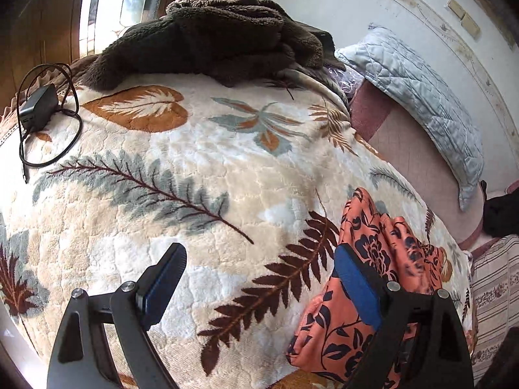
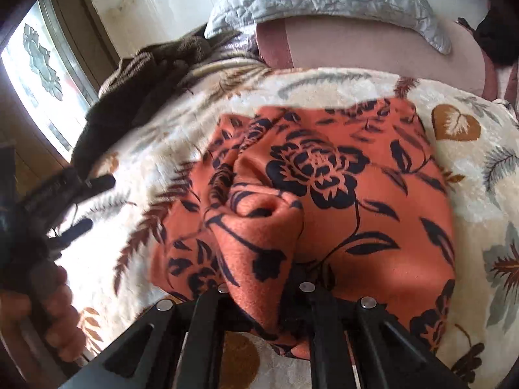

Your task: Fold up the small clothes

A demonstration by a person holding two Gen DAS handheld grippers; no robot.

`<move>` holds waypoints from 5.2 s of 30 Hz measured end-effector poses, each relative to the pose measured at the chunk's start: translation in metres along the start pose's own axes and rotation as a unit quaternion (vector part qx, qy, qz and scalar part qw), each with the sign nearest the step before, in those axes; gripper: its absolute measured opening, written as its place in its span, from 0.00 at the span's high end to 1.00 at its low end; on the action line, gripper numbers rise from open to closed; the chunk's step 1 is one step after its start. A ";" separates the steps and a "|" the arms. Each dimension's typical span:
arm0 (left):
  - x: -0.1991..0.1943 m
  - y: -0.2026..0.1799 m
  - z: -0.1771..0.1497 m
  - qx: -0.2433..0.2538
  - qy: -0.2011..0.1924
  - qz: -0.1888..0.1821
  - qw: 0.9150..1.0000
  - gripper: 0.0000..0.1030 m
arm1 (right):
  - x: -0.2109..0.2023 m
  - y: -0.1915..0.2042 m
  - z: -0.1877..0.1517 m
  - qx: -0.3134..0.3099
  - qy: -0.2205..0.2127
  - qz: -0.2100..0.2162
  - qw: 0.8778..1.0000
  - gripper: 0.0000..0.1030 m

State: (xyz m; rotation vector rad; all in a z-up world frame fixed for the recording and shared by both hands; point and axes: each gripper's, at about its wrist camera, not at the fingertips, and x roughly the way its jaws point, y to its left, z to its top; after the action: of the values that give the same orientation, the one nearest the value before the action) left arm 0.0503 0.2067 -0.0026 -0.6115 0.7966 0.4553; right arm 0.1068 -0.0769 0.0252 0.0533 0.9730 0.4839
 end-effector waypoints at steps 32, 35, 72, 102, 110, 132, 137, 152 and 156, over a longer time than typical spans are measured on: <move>-0.006 0.021 0.014 -0.001 0.008 -0.052 0.999 0.10 | 0.011 0.070 -0.038 -0.080 -0.021 0.037 0.996 0.47; -0.009 0.003 0.003 0.044 0.022 -0.084 0.995 0.10 | -0.013 0.058 -0.052 -0.058 -0.033 0.053 0.996 0.46; -0.017 -0.035 -0.032 0.130 0.007 -0.101 0.986 0.96 | -0.025 -0.139 -0.117 0.413 -0.046 0.239 0.877 0.32; 0.049 -0.096 -0.052 0.176 0.084 -0.041 0.980 0.72 | 0.014 -0.167 -0.005 0.241 0.013 0.155 0.958 0.35; 0.050 -0.098 -0.055 0.189 0.083 -0.038 0.978 0.72 | 0.048 -0.165 0.028 0.236 0.050 0.152 0.959 0.68; 0.028 -0.088 -0.060 0.197 0.069 -0.054 0.977 0.70 | -0.003 -0.128 -0.035 0.210 0.050 0.094 0.972 0.54; 0.027 -0.086 -0.058 0.196 0.071 -0.056 0.976 0.70 | -0.018 -0.117 -0.052 0.220 0.037 0.109 0.969 0.30; 0.026 -0.081 -0.055 0.188 0.074 -0.060 0.977 0.68 | -0.044 -0.135 -0.049 0.222 0.021 0.102 0.969 0.32; 0.023 -0.081 -0.055 0.185 0.069 -0.062 0.978 0.68 | -0.020 -0.153 -0.020 0.249 0.023 0.135 0.959 0.31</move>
State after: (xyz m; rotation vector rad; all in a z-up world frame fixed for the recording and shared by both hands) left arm 0.0838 0.1143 -0.0229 -0.3451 0.9418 0.1440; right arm 0.1376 -0.2250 -0.0102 0.6377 1.1202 0.4799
